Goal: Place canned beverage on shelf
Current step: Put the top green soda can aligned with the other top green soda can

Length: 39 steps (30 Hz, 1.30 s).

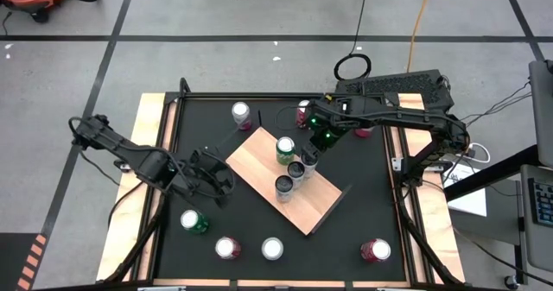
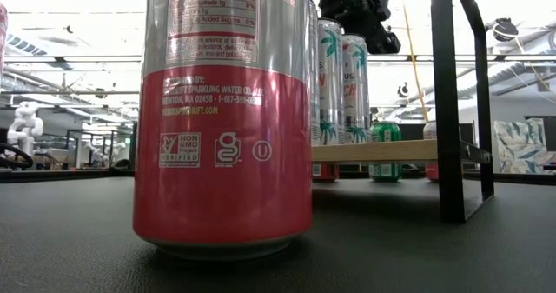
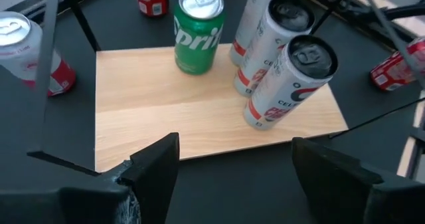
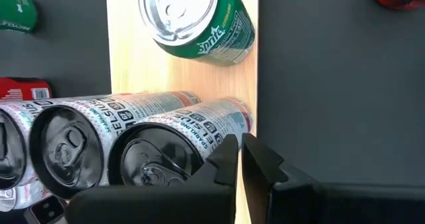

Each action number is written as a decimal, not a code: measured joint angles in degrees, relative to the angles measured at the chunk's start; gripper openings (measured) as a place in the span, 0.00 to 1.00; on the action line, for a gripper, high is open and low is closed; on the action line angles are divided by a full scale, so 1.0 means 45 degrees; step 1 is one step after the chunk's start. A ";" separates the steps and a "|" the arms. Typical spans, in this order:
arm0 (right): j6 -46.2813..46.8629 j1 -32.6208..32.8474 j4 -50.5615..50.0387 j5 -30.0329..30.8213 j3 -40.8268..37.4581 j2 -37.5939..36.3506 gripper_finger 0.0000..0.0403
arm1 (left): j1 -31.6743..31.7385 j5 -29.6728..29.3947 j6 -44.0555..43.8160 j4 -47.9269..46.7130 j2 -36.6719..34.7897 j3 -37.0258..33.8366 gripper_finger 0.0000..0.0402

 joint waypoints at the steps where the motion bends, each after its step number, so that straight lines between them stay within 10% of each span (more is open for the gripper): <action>1: 0.0029 0.0000 -0.0059 0.0058 0.0183 0.0000 0.00 | 0.0000 -0.0024 0.0168 0.0007 -0.0126 0.0004 0.72; 23: 0.2227 0.0076 -0.6019 0.4354 0.5982 -0.0023 0.09 | 0.1951 0.1081 0.3898 -0.0042 -0.2767 0.0000 0.72; 32: -0.3634 -0.1791 -0.5748 0.4469 0.5972 0.0063 0.29 | 0.2864 0.1292 0.3773 0.0021 -0.2677 0.0001 0.72; 39: -0.8482 -0.4489 -0.4188 0.1191 0.5099 0.0058 0.57 | 0.3539 0.0902 0.3117 -0.0023 -0.2682 -0.0001 0.72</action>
